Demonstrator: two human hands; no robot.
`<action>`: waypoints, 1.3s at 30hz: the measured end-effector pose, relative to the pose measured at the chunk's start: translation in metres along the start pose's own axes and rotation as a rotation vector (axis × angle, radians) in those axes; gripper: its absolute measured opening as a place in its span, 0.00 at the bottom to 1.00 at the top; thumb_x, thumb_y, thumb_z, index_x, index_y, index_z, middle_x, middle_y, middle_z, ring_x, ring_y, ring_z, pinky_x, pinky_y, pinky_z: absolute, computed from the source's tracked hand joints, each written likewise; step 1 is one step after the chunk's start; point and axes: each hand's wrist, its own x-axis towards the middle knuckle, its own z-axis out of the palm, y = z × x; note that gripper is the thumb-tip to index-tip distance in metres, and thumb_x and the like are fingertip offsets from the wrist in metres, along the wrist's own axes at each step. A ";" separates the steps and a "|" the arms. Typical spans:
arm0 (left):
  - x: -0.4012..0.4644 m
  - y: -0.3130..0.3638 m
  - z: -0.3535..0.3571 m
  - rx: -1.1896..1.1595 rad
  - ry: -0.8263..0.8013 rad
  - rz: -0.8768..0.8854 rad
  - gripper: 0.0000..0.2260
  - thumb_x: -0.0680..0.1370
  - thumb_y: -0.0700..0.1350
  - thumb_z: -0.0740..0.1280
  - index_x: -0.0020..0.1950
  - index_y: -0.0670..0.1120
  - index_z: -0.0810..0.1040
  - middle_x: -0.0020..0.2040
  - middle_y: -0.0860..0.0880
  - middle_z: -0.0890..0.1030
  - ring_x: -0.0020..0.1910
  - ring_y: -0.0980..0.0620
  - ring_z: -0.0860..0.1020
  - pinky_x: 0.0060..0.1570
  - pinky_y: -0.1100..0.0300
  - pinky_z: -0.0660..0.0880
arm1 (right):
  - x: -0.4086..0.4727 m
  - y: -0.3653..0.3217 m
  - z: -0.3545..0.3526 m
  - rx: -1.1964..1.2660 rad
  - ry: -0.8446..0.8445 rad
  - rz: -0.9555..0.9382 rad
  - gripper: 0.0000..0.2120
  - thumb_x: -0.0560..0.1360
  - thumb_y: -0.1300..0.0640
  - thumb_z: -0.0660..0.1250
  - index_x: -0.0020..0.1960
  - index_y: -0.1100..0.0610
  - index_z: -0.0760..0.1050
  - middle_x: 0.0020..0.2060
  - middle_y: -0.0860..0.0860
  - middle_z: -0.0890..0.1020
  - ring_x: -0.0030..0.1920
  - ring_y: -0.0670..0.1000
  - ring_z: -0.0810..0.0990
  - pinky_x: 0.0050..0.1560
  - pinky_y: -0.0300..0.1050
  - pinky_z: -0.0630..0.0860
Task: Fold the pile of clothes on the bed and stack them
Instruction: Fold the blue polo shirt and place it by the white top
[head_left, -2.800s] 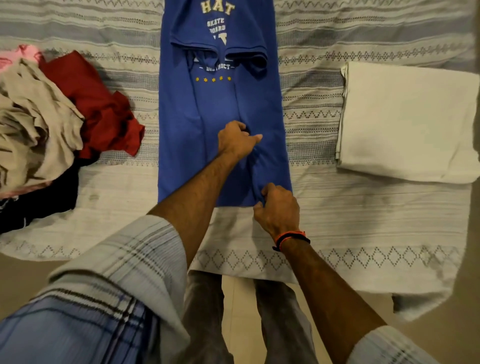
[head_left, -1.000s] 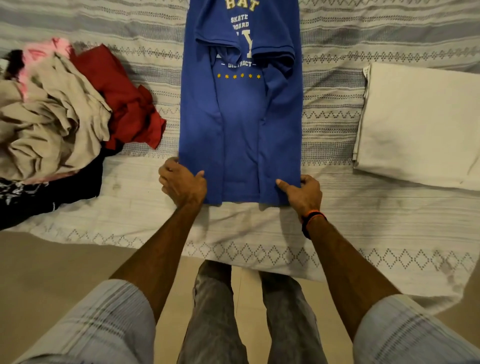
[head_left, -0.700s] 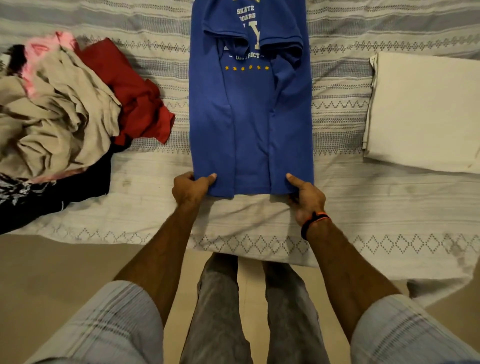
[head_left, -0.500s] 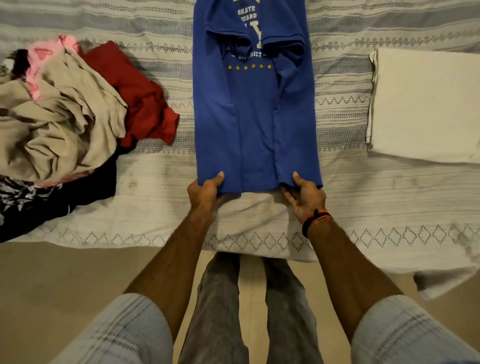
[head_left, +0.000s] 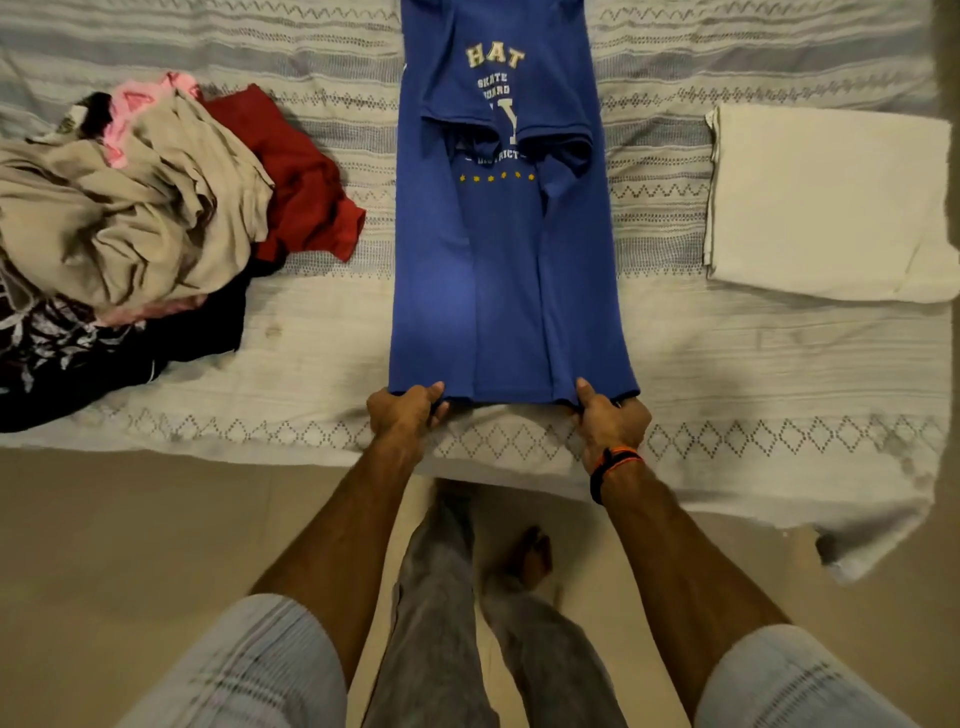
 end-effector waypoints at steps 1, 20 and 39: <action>0.002 -0.005 -0.002 -0.005 -0.005 0.005 0.15 0.72 0.34 0.75 0.56 0.37 0.77 0.49 0.43 0.81 0.41 0.46 0.83 0.40 0.56 0.83 | 0.001 0.003 -0.003 -0.003 -0.008 -0.006 0.20 0.67 0.59 0.79 0.58 0.58 0.81 0.49 0.51 0.85 0.50 0.57 0.84 0.51 0.59 0.82; -0.054 0.045 0.000 0.493 -0.122 0.255 0.26 0.71 0.43 0.76 0.66 0.39 0.73 0.63 0.42 0.78 0.55 0.42 0.80 0.54 0.47 0.80 | -0.040 -0.099 -0.024 -0.605 -0.270 -0.291 0.16 0.70 0.58 0.73 0.57 0.58 0.77 0.55 0.55 0.81 0.55 0.57 0.81 0.57 0.50 0.79; -0.011 0.201 0.133 0.551 -0.388 0.473 0.08 0.72 0.45 0.76 0.44 0.49 0.77 0.51 0.44 0.84 0.52 0.45 0.83 0.55 0.45 0.80 | 0.008 -0.219 0.091 -0.626 -0.234 -0.533 0.09 0.73 0.61 0.71 0.53 0.59 0.77 0.44 0.50 0.79 0.46 0.49 0.77 0.48 0.39 0.71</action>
